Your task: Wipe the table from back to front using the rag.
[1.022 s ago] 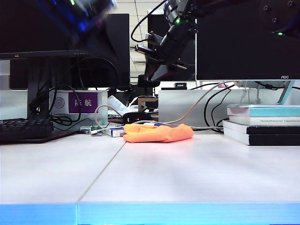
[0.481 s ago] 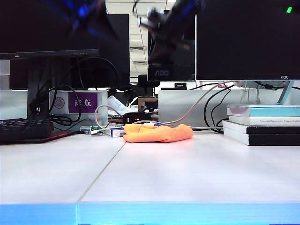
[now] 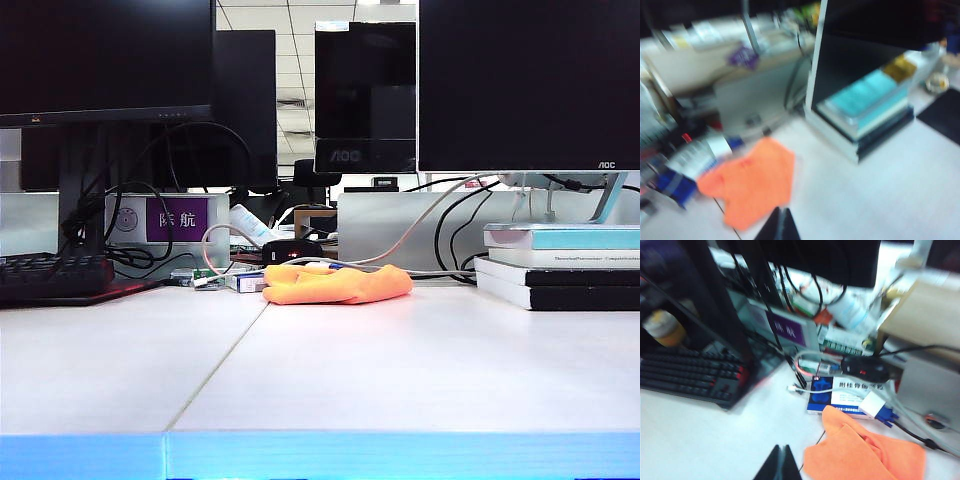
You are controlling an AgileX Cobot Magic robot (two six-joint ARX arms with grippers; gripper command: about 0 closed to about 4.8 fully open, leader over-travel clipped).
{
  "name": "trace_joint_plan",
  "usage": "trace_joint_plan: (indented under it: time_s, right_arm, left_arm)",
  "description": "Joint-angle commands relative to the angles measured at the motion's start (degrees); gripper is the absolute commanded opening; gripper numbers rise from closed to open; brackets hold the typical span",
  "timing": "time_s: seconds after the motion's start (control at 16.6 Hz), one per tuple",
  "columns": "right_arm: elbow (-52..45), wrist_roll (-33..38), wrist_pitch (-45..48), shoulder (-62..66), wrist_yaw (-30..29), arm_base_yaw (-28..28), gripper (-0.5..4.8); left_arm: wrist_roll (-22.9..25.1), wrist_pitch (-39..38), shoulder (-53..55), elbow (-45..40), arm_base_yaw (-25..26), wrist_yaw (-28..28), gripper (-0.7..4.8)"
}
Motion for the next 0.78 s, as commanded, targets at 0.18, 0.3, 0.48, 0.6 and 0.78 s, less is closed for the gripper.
trace_joint_plan:
  time_s: [0.18, 0.3, 0.48, 0.6, 0.78]
  right_arm:
    - [0.26, -2.62, -10.47, -12.94, -0.28, 0.17, -0.01]
    - [0.11, -4.94, -15.15, -18.29, -0.13, 0.17, -0.01]
    - [0.13, -5.6, -15.15, -26.51, -0.52, 0.17, -0.01]
    - [0.11, -5.07, -15.17, -30.34, -0.55, 0.17, -0.01]
    - [-0.07, -2.71, -15.19, -35.47, -2.43, 0.17, -0.01]
  left_arm:
    - [-5.11, 0.26, -10.47, 0.31, -0.02, -3.26, -0.04]
    - [-5.18, 0.09, -14.69, 0.31, -0.02, -5.49, -0.04]
    - [-6.12, -3.23, -21.24, 0.28, -0.02, -10.95, -0.04]
    - [-5.29, -6.58, -25.05, 0.26, -0.02, -12.79, -0.04]
    - [-3.06, -14.82, -31.89, 0.22, -0.02, -12.76, -0.04]
